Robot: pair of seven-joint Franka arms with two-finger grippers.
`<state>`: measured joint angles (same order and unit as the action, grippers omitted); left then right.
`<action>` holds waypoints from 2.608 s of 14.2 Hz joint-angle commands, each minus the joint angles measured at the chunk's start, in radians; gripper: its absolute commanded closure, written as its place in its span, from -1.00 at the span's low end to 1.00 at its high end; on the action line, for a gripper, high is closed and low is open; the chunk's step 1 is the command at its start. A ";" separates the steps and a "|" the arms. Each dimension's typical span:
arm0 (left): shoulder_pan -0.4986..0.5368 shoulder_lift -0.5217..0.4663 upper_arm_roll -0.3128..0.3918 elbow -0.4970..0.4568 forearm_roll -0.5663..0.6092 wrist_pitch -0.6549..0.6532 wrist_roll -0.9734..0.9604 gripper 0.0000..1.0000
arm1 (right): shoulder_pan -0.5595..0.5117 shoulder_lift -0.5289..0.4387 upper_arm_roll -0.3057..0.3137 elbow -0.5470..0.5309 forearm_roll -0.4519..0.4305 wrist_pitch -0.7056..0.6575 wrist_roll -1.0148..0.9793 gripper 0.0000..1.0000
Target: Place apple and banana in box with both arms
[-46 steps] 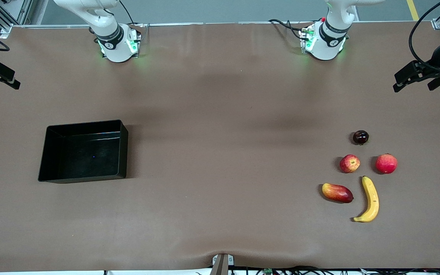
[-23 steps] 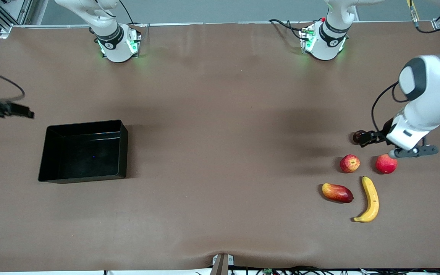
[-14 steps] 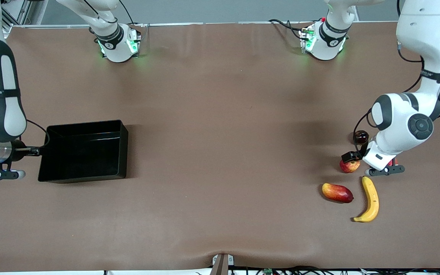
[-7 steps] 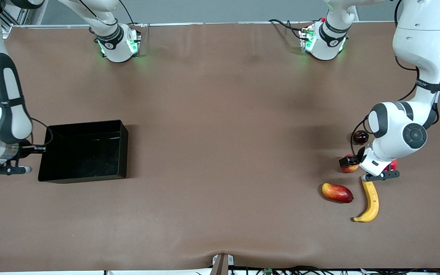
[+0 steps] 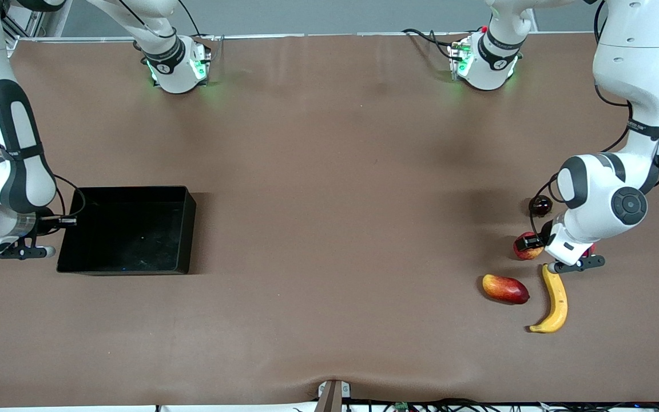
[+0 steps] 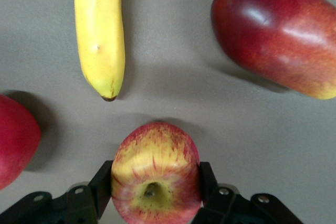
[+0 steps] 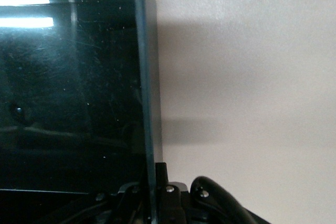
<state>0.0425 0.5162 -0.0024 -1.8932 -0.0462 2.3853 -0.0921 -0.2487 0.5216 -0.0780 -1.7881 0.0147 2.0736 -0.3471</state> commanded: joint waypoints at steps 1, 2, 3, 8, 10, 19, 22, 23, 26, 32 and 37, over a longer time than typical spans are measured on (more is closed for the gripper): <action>0.010 -0.053 -0.004 0.069 -0.011 -0.147 0.009 1.00 | -0.007 -0.066 0.035 0.010 0.008 -0.084 -0.022 1.00; 0.010 -0.083 -0.005 0.080 -0.011 -0.179 0.017 1.00 | -0.004 -0.086 0.058 0.034 0.019 -0.139 -0.018 1.00; 0.008 -0.115 -0.010 0.085 -0.011 -0.201 0.009 1.00 | -0.004 -0.103 0.084 0.053 0.042 -0.194 -0.010 1.00; 0.000 -0.231 -0.021 0.118 -0.003 -0.308 -0.002 1.00 | 0.043 -0.149 0.158 0.067 0.140 -0.313 0.034 1.00; 0.002 -0.255 -0.031 0.146 -0.004 -0.368 -0.005 1.00 | 0.141 -0.149 0.158 0.065 0.192 -0.310 0.156 1.00; 0.000 -0.329 -0.050 0.171 -0.012 -0.474 -0.086 1.00 | 0.558 -0.092 0.156 0.062 0.226 -0.078 0.643 1.00; 0.000 -0.341 -0.097 0.183 -0.012 -0.477 -0.205 1.00 | 0.659 -0.040 0.158 0.065 0.229 0.034 0.735 1.00; 0.000 -0.340 -0.117 0.187 -0.012 -0.477 -0.227 1.00 | 0.693 -0.020 0.158 0.068 0.257 0.077 0.778 1.00; -0.007 -0.323 -0.172 0.197 -0.012 -0.463 -0.288 1.00 | 0.779 0.029 0.155 0.073 0.294 0.160 0.846 1.00; -0.119 -0.242 -0.217 0.218 0.000 -0.405 -0.454 1.00 | 0.835 0.109 0.149 0.134 0.287 0.168 0.866 0.46; -0.259 -0.193 -0.217 0.203 0.000 -0.330 -0.561 1.00 | 0.829 0.057 0.104 0.191 0.237 0.079 0.863 -1.00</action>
<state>-0.1783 0.3098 -0.2235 -1.6997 -0.0467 2.0320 -0.6266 0.5866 0.6110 0.0469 -1.6387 0.2694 2.2311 0.5169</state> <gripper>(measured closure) 0.308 0.489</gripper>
